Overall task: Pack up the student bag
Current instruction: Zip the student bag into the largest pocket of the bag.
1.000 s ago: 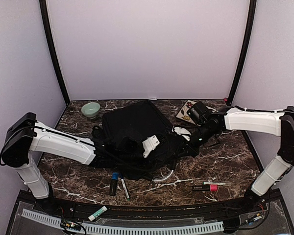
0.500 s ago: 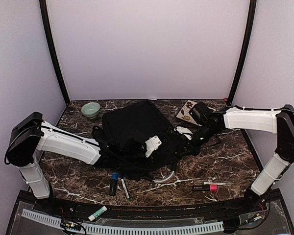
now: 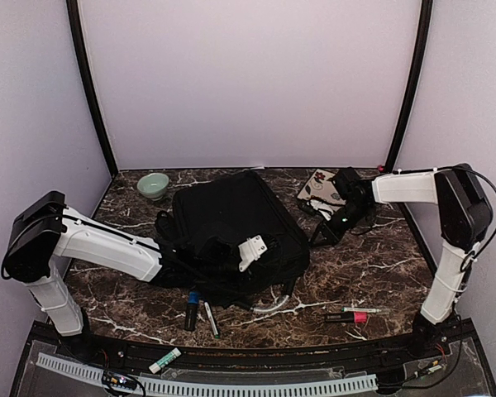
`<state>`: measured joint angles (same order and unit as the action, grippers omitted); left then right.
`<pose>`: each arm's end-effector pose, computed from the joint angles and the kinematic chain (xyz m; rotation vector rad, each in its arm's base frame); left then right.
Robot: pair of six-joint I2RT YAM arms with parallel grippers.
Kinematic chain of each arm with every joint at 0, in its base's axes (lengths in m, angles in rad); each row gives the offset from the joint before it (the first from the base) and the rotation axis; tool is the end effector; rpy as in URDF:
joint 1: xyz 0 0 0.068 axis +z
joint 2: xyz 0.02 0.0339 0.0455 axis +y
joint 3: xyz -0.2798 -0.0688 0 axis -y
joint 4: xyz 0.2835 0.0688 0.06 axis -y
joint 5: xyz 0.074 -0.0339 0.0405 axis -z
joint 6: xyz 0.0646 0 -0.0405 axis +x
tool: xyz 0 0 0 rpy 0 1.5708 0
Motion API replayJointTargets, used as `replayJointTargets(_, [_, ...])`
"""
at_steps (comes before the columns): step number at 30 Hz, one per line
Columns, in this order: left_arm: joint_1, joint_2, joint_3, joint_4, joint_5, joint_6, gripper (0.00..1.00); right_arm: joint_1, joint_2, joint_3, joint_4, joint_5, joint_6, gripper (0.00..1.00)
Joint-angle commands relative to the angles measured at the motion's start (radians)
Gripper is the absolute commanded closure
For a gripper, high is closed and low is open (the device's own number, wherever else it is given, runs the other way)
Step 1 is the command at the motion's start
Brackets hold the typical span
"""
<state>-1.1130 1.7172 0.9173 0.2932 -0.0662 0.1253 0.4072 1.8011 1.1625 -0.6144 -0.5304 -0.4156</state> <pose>0.1905 -0.3771 0.1616 1.1967 1.7505 -0.5298 0.3431 0.1836 0.1419 -1.2014 2.4563 0.7401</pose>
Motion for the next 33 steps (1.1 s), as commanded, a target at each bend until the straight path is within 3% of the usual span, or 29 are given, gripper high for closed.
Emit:
replayJointTargets(1, [-0.02, -0.021, 0.0, -0.025, 0.048, 0.04, 1.0, -0.036, 0.093, 0.105, 0.099, 0.089, 0.061, 1.0])
replayJointTargets(8, [-0.027, 0.009, 0.014, -0.014, 0.014, 0.074, 1.0, -0.052, 0.162, 0.17, 0.163, 0.102, 0.129, 1.0])
replayJointTargets(17, [-0.022, 0.089, 0.042, 0.049, -0.14, 0.186, 1.0, -0.114, 0.145, 0.138, 0.211, 0.116, 0.175, 1.0])
replayJointTargets(28, [0.019, 0.177, 0.142, 0.067, -0.102, 0.188, 1.0, -0.141, 0.105, 0.132, 0.214, 0.051, 0.193, 0.97])
replayJointTargets(29, [0.02, 0.171, 0.147, 0.048, -0.094, 0.182, 0.97, -0.143, 0.091, 0.128, 0.206, 0.049, 0.185, 0.94])
replayJointTargets(33, [0.015, 0.105, 0.145, -0.026, -0.042, 0.122, 0.67, -0.157, 0.03, 0.119, 0.13, 0.063, 0.135, 0.74])
